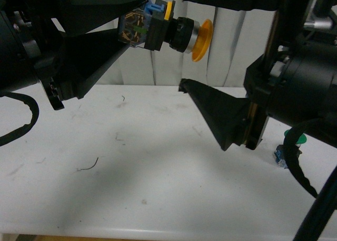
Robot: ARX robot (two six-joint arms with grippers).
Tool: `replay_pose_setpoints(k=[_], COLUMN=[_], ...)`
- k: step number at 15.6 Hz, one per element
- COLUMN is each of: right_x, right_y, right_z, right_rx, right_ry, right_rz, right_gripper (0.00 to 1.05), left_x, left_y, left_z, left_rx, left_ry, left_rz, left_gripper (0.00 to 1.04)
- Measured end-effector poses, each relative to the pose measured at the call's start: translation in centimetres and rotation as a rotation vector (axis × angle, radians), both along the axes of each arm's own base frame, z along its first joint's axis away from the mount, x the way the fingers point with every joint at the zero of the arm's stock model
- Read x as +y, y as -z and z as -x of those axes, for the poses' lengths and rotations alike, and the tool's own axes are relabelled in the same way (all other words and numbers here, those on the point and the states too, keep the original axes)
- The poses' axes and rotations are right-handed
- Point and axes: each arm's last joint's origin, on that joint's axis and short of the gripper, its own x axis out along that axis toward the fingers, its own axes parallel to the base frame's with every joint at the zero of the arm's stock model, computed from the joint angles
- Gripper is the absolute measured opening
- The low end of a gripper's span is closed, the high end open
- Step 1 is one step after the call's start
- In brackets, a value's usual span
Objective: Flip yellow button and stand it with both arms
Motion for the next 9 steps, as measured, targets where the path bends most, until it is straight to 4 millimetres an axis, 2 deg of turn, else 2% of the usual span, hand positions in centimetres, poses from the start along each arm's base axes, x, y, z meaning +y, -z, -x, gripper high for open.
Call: replay_pose_setpoints(k=[9], right_x=[0.73], right_y=[-0.87], right_z=[-0.78], right_rx=[-0.036], right_ry=[-0.006], right_rz=[-0.017], right_gripper=[0.98], left_x=[0.34], left_y=[-0.01], left_z=[-0.10], left_rx=[-0.001], left_ry=[-0.007], left_rz=[0.000], left_gripper=[0.36])
